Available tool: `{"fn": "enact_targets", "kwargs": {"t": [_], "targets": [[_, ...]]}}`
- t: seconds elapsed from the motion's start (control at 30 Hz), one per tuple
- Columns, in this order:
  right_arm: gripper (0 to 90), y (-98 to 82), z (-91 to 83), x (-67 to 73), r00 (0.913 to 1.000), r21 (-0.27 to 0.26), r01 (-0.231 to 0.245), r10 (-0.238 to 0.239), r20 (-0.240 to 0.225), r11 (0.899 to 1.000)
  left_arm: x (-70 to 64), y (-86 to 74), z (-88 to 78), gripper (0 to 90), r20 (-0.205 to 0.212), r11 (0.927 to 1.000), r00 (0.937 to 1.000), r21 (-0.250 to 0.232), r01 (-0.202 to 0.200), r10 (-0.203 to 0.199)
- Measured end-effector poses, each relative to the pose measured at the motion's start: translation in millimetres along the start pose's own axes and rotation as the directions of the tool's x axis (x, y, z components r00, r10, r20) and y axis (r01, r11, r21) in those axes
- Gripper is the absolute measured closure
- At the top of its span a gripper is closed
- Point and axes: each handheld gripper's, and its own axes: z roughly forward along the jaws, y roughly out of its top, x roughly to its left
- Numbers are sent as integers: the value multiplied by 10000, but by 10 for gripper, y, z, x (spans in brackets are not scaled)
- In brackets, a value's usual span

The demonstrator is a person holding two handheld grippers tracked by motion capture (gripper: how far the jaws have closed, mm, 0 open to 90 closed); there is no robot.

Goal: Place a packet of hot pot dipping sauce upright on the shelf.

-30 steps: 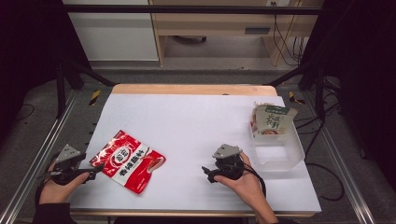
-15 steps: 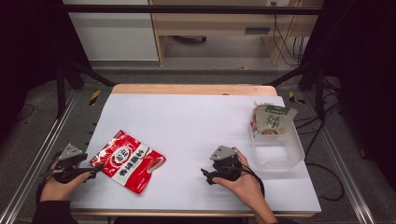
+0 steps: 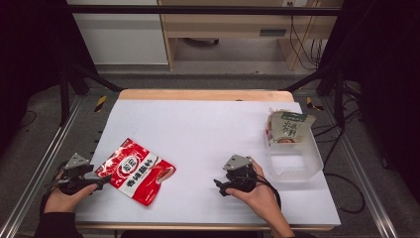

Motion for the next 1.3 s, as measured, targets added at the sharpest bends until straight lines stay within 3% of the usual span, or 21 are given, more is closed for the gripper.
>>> {"fn": "enact_targets", "kwargs": {"t": [0.47,0.73,0.87,1.03,1.1,1.3], "targets": [[117,-3,16,12,10000,97,68,-68,-40,9999,-7,-4,24,254,498,9994,9985,281,205,-219],[117,-4,18,14,9999,153,103,-102,-52,9998,-37,9,-48,307,713,9991,9965,-22,429,-426],[117,-6,19,14,9999,142,135,-134,-99,9998,-69,18,-77,362,1126,9986,9923,-102,527,-512],[117,-5,20,14,9998,196,182,-180,-97,9996,-69,36,-19,415,1313,9985,9901,260,472,-502],[118,-5,24,16,9998,160,163,-161,-94,9997,-56,57,-6,466,1239,9986,9912,307,425,-460],[120,-2,24,12,9999,93,130,-129,-34,9999,-3,113,44,760,827,9979,9949,362,544,-573]]}}
